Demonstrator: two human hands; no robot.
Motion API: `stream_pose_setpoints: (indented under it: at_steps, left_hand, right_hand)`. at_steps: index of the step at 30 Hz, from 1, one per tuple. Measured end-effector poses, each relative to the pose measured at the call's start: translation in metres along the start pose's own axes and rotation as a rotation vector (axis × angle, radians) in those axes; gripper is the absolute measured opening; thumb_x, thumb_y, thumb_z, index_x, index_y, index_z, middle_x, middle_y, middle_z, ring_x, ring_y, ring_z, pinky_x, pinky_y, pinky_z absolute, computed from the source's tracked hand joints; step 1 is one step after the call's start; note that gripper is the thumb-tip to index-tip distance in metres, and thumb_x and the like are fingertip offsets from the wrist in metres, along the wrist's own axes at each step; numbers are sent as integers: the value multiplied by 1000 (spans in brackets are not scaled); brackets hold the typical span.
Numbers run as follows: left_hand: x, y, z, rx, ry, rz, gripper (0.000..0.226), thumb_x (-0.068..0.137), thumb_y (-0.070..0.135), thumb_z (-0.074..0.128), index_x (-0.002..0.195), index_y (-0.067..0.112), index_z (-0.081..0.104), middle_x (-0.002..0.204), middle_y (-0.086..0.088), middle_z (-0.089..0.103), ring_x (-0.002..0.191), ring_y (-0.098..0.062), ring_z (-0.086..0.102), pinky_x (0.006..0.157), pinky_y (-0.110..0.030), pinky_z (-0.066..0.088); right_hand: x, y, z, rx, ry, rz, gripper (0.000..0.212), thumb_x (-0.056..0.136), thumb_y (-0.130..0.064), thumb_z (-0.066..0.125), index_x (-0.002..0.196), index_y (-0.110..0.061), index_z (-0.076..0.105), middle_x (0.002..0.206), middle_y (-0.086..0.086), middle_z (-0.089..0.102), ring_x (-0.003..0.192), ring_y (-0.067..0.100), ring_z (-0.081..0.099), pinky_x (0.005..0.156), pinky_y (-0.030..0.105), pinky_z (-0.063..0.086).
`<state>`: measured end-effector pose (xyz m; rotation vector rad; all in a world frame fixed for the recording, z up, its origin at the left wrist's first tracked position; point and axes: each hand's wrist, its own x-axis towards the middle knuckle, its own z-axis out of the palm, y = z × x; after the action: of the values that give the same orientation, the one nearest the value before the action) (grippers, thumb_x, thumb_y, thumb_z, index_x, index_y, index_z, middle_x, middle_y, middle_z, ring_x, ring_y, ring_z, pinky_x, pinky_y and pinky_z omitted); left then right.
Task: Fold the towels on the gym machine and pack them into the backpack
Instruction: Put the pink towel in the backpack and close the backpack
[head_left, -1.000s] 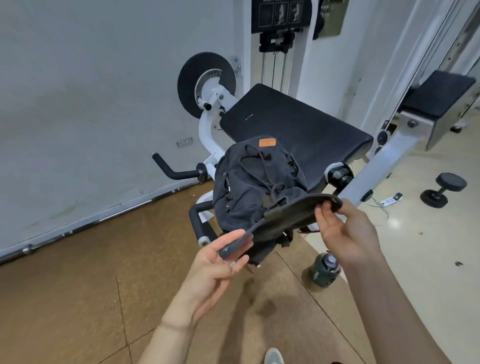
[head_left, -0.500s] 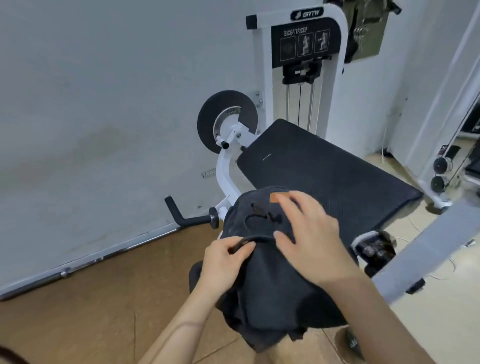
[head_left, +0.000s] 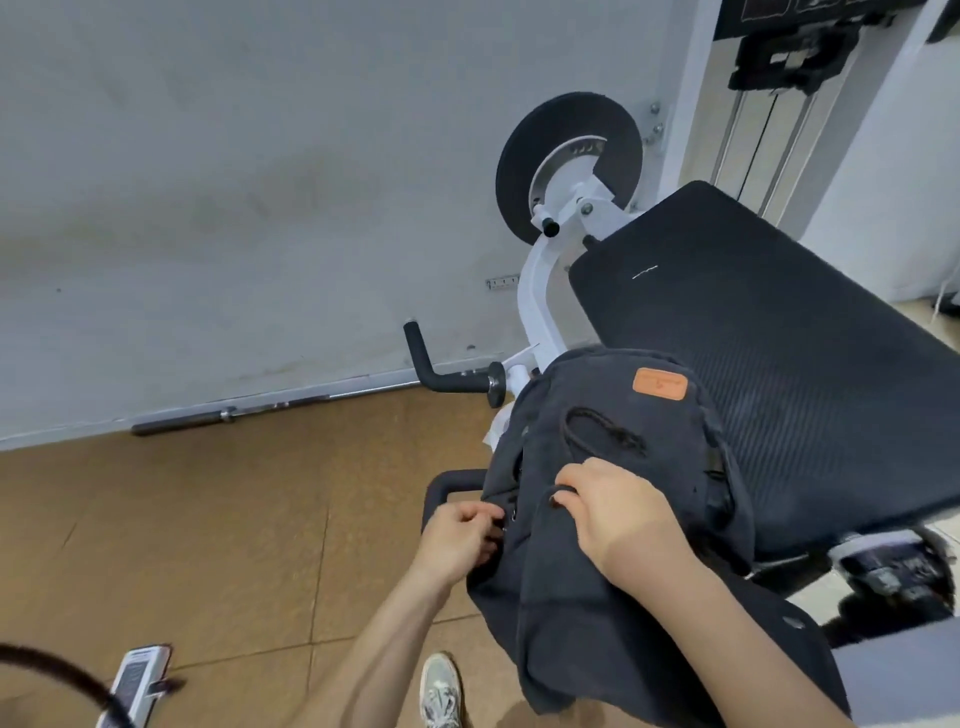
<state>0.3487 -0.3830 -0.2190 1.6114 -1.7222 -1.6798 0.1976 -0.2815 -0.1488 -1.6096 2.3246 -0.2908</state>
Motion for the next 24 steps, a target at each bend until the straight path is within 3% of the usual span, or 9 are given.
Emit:
stream_pose_setpoints:
  at_steps: [2,4,6,9,12,15,18,24]
  left_hand:
    - [2,-11,9,52,-81,25,21,97,17,53,96,6,71,74,-1,63,66,-15,54,64,-29,46]
    - [4,-13,14,-27,-102,8,27,91,28,64,109,9,69,89,-1,72,74,-16,65,69,-27,51]
    - [5,-9,16,-114,-147,-56,27,89,32,66,107,12,69,92,-3,75,85,-19,71,69,-25,53]
    - [4,-2,15,-168,-230,-107,17,98,20,55,90,12,68,71,2,71,68,-12,66,57,-22,49]
    - [8,-1,9,-282,-202,-89,17,95,11,59,88,3,72,71,-6,70,59,-13,63,51,-22,47]
    - [15,4,-7,-363,-138,-23,9,84,7,74,89,-1,73,75,-11,68,59,-13,56,58,-22,48]
    - [18,10,-17,-399,-130,44,11,80,-2,74,91,3,73,74,-8,69,64,-13,65,64,-21,53]
    - [11,17,-26,-375,-190,120,24,82,-13,66,91,7,75,88,-21,68,73,-21,68,69,-27,56]
  right_hand:
    - [-1,-6,3,-12,55,-12,25,104,-36,32,117,-26,52,111,-7,53,99,18,57,82,32,47]
    - [0,-13,5,-49,80,-71,26,104,-37,30,116,-27,50,112,-9,53,97,17,57,79,28,44]
    - [4,-19,6,-77,61,-151,25,104,-35,29,115,-25,49,112,-7,53,96,18,57,79,28,42]
    - [16,-32,7,-70,3,-228,22,105,-31,31,115,-21,49,112,-5,55,99,21,58,79,31,41]
    - [29,-34,17,-77,-126,-219,20,104,-29,37,112,-18,51,111,0,60,101,25,58,76,33,40]
    - [31,-16,31,42,-130,-109,21,100,-34,45,107,-20,58,105,1,65,100,23,58,81,34,44]
    - [29,-3,32,207,-47,-13,16,95,-35,55,97,-23,65,95,-3,68,94,19,59,81,33,44]
    - [27,-15,25,427,6,-114,7,92,-26,62,92,-26,69,90,-9,71,87,8,62,81,27,47]
